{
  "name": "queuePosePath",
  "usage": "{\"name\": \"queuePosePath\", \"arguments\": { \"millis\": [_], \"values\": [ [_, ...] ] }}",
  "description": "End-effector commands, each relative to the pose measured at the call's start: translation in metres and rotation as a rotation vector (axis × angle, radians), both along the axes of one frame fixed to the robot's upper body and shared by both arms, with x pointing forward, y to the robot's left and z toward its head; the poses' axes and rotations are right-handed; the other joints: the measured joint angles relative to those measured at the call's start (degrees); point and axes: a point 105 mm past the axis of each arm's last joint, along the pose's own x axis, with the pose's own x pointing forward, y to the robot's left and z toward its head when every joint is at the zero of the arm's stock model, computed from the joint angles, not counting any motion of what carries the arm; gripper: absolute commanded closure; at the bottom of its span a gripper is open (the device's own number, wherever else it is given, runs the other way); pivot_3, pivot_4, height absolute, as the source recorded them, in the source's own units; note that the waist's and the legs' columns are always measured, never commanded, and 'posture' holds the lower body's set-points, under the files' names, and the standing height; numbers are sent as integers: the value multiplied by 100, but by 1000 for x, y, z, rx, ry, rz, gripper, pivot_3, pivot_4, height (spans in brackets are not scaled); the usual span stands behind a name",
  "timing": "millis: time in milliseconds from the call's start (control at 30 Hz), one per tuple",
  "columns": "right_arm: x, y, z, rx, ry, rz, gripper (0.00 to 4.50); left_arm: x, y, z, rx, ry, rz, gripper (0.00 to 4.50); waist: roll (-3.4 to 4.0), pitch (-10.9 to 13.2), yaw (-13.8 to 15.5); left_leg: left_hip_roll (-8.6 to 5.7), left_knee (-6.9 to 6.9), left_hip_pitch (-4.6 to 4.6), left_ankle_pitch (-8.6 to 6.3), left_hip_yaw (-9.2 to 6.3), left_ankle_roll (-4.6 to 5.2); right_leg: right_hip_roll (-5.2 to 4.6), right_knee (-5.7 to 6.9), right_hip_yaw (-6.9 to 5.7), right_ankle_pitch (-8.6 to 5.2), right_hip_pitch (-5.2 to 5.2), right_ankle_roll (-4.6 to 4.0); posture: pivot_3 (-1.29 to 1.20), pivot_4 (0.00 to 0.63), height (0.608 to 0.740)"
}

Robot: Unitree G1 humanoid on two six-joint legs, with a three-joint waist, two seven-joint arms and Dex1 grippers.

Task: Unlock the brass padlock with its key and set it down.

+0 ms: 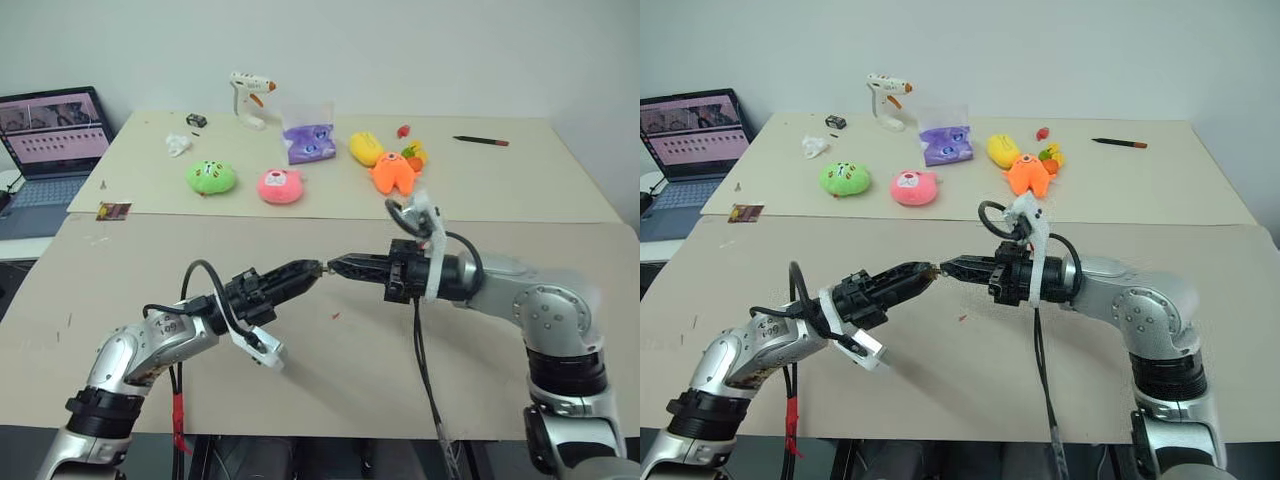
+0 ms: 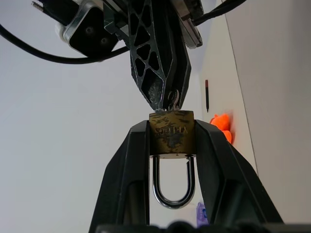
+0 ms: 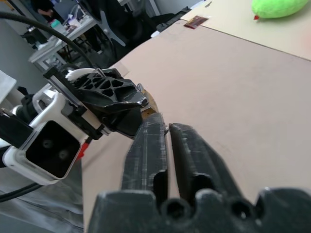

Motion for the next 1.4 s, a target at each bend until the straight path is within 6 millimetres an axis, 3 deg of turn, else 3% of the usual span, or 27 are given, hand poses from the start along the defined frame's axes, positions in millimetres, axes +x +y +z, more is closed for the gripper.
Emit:
{"name": "queuePosePath", "arguments": {
  "millis": [33, 467, 733, 1167, 1400],
  "values": [
    [-8, -1, 1, -36, -58, 44, 2334, -5, -5, 17, -97, 34, -52, 3704, 0, 0, 0, 0, 0, 0, 0, 0, 0, 0, 0, 0, 0, -2, 0, 0, 150, 740],
    [-1, -13, 9, -12, -83, 5, 2334, 8, -2, 6, -101, 175, -72, 3704, 0, 0, 5, 1, 1, 0, 3, 3, -5, 0, -2, 2, 2, 0, -2, 0, 150, 740],
    [-8, -5, 5, 8, -45, 35, 2334, 14, -1, 3, -102, 179, -62, 3704, 0, 0, 7, 2, 1, 0, 4, 3, -7, 0, -2, 3, 2, -1, -3, 0, 150, 740],
    [6, 7, -7, -8, -40, 25, 2334, 15, 1, 3, -102, 173, -53, 3704, 0, 0, -2, 1, 2, 1, 6, 3, -11, 0, 0, 4, 2, -1, -4, 0, 150, 740],
    [16, 10, -3, -11, -67, 20, 2334, 15, 1, 1, -103, 174, -54, 3704, 0, 0, -5, 0, 3, 0, 7, 3, -12, 0, 1, 4, 3, -2, -4, 0, 150, 740]
  ]
}}
